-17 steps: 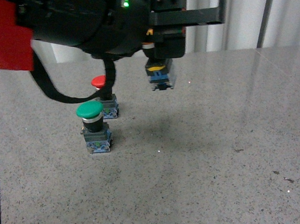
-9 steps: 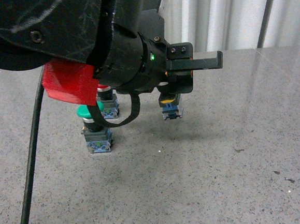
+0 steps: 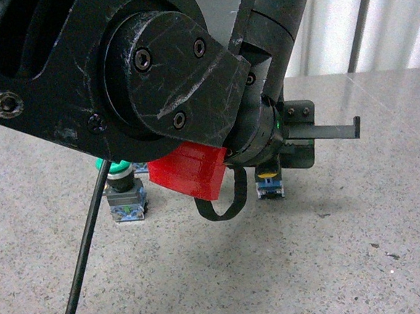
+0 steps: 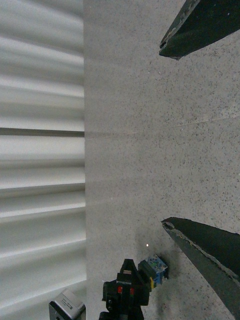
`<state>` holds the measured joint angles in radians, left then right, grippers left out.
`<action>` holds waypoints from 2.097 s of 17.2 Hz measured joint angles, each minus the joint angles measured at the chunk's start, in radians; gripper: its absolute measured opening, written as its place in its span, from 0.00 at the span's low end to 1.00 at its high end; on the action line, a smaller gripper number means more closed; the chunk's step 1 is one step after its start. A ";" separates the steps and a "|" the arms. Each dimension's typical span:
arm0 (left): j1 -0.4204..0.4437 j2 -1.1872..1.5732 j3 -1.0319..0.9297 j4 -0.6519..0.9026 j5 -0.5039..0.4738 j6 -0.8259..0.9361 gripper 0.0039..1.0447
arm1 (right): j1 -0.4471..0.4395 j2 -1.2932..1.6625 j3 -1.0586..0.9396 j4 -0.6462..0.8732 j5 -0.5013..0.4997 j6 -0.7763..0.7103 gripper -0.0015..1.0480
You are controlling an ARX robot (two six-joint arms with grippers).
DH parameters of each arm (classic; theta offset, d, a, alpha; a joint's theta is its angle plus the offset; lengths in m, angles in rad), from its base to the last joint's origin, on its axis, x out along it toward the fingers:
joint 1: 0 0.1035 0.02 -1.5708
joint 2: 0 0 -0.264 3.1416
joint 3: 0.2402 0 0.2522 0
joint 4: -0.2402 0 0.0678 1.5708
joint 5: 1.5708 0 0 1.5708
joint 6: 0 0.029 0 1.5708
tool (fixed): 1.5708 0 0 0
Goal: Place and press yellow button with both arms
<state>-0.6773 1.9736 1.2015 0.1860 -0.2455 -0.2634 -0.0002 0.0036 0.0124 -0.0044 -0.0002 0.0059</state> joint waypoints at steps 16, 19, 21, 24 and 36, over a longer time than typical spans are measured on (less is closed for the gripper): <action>0.196 -0.362 -0.207 0.300 -0.182 0.363 0.94 | 0.000 0.000 0.000 0.000 0.000 0.000 0.94; 0.379 -0.706 -0.453 0.290 -0.055 0.362 0.77 | 0.000 0.000 0.000 0.000 0.000 0.000 0.94; 0.419 -0.805 -0.529 0.248 -0.008 0.334 0.71 | 0.000 0.000 0.000 0.000 0.000 0.000 0.94; 0.480 -0.952 -0.640 0.214 0.040 0.309 0.60 | 0.000 0.000 0.000 0.000 0.000 0.000 0.94; 0.674 -1.407 -1.087 0.255 0.245 0.266 0.01 | 0.000 0.000 0.000 0.000 0.000 0.000 0.94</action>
<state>-0.0029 0.5663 0.1146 0.4412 -0.0010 0.0029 -0.0002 0.0036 0.0124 -0.0044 -0.0006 0.0059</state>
